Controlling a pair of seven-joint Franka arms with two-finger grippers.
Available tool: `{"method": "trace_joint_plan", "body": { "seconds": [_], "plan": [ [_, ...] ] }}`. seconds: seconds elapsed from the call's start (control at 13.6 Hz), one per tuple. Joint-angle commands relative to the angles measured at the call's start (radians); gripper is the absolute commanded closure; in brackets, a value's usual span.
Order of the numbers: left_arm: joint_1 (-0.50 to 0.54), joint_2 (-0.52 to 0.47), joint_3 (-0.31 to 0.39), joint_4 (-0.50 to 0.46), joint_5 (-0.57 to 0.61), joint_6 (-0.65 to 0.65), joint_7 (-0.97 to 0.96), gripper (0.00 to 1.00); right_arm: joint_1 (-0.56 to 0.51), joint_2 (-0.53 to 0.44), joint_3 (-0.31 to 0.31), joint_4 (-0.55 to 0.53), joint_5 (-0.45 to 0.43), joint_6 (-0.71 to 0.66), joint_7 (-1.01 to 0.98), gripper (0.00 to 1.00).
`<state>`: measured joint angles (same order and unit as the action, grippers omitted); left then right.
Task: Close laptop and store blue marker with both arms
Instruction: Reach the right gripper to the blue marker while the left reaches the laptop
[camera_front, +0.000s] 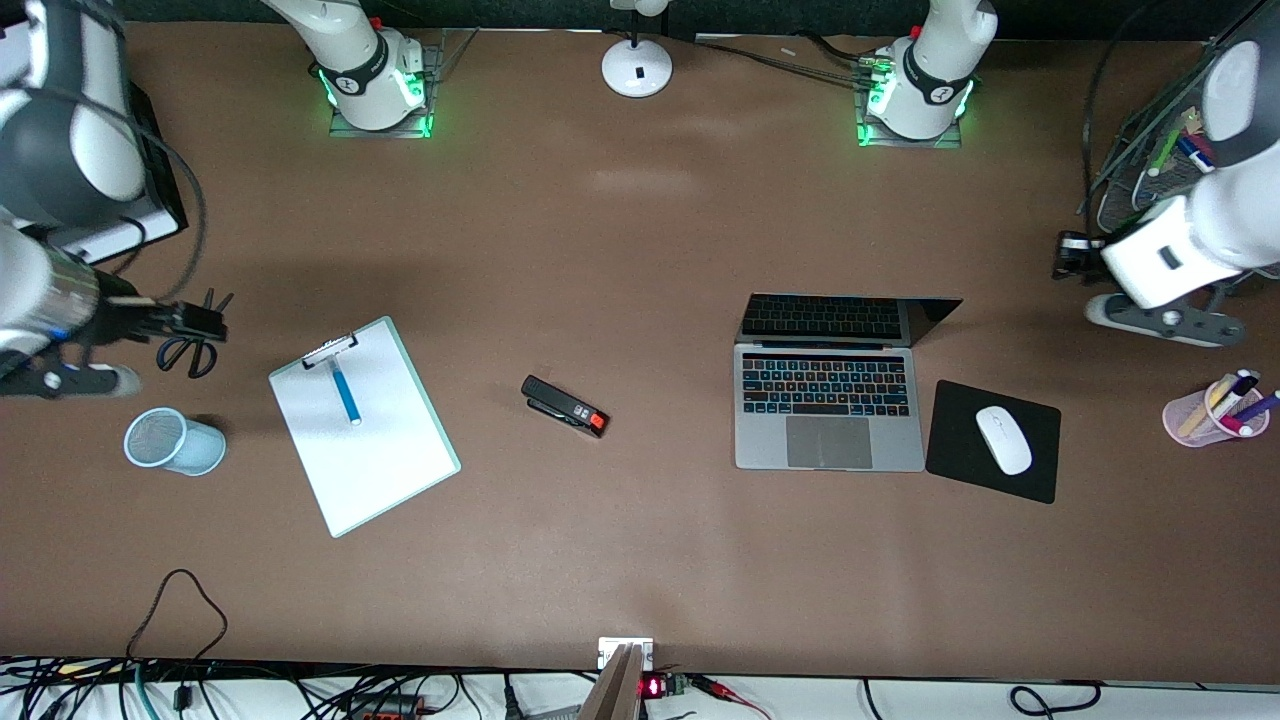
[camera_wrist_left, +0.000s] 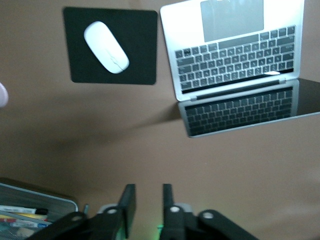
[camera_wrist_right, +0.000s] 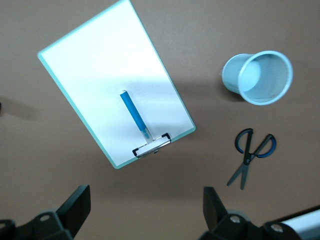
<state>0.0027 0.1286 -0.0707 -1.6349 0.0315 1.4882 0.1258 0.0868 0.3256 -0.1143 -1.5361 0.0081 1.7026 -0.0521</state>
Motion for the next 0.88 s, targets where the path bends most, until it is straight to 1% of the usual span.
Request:
{"method": "trace_joint_plan", "body": {
  "seconds": [0.0,0.07,0.15,0.29,0.37,0.44,0.59,0.73,0.81],
  "plan": [
    [-0.006,-0.004,-0.088,-0.045,-0.002,-0.008,-0.14,1.0,0.005,0.088,0.001,0.013,0.012,0.043,-0.008,0.0],
    [-0.006,-0.018,-0.131,-0.068,-0.002,-0.006,-0.225,1.0,0.005,0.137,0.001,0.013,0.013,0.046,-0.023,0.0],
    [-0.006,-0.038,-0.171,-0.11,-0.002,0.012,-0.279,1.0,0.007,0.177,0.002,0.013,0.015,0.066,-0.073,0.0],
    [-0.006,-0.09,-0.225,-0.234,-0.002,0.119,-0.368,1.0,0.023,0.226,0.002,0.011,0.012,0.121,-0.161,0.0],
    [-0.001,-0.115,-0.265,-0.308,-0.002,0.186,-0.389,1.0,0.034,0.239,0.001,0.005,0.013,0.149,-0.17,0.0],
    [0.002,-0.13,-0.287,-0.38,-0.002,0.275,-0.396,1.0,0.045,0.253,0.002,-0.004,0.016,0.181,-0.169,0.0],
    [0.006,-0.129,-0.29,-0.478,-0.002,0.421,-0.397,0.99,0.069,0.285,0.002,-0.03,0.016,0.27,-0.166,0.0],
    [0.0,-0.116,-0.291,-0.566,-0.002,0.589,-0.397,0.99,0.089,0.285,0.002,-0.09,0.018,0.359,-0.158,0.0],
    [0.002,-0.097,-0.291,-0.583,-0.002,0.668,-0.396,0.99,0.087,0.28,0.002,-0.119,0.018,0.394,-0.158,0.0]
  ]
}}
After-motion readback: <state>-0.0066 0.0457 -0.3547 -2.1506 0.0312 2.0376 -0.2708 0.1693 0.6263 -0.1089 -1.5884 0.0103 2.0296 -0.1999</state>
